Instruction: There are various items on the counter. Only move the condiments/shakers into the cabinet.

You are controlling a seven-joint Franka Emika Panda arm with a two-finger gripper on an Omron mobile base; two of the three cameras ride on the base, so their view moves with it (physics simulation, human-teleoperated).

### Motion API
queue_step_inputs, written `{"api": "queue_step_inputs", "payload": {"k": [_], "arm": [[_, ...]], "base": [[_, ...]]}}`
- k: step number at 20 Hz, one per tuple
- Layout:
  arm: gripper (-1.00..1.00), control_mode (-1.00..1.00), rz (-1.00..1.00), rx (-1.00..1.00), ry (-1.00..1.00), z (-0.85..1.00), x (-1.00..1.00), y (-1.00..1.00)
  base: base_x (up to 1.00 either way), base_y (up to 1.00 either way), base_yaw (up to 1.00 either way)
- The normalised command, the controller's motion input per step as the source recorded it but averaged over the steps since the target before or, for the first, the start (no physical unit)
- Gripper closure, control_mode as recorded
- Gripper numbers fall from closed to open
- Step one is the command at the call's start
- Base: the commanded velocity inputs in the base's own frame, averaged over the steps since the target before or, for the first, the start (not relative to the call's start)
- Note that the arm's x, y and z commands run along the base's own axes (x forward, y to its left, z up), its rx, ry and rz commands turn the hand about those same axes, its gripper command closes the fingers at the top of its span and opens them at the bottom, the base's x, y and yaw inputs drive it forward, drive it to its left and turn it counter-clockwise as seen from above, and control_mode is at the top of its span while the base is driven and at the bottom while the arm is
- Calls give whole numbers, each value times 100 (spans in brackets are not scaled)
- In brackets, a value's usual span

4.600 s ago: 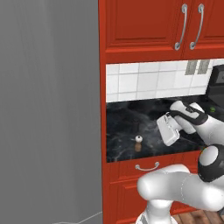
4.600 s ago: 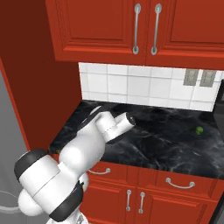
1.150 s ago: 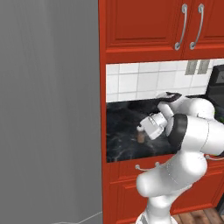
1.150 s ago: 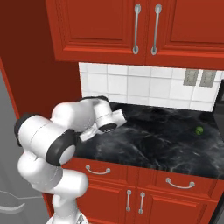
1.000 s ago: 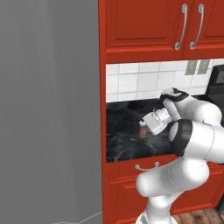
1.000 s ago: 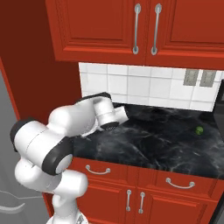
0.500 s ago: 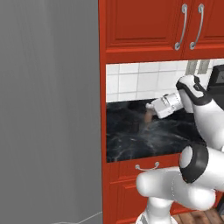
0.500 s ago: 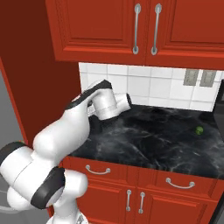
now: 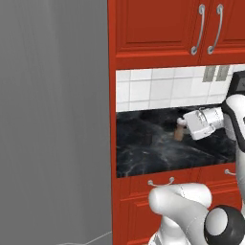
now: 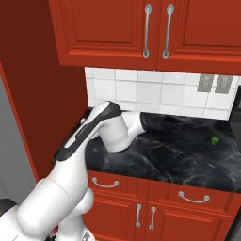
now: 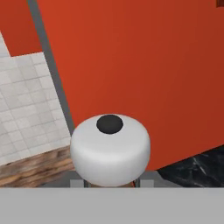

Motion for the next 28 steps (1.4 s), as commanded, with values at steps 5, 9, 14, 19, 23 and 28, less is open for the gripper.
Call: {"api": "queue_step_inputs", "payload": {"k": [5,9,14,19,23,28], "arm": [[100,-100,0,0,-2,0,-3,0],[100,-100,0,0,-1,0,-10,0],[100,100,-2,0,-5,6,-23,0],[100,100,0,0,0,0,0,0],[100,100,0,0,0,0,0,0],[100,100,0,0,0,0,0,0]], "base": [[0,0,0],[0,0,0],[-59,-5,-6],[-100,-10,-12],[-100,10,-12],[-96,89,-6]]}}
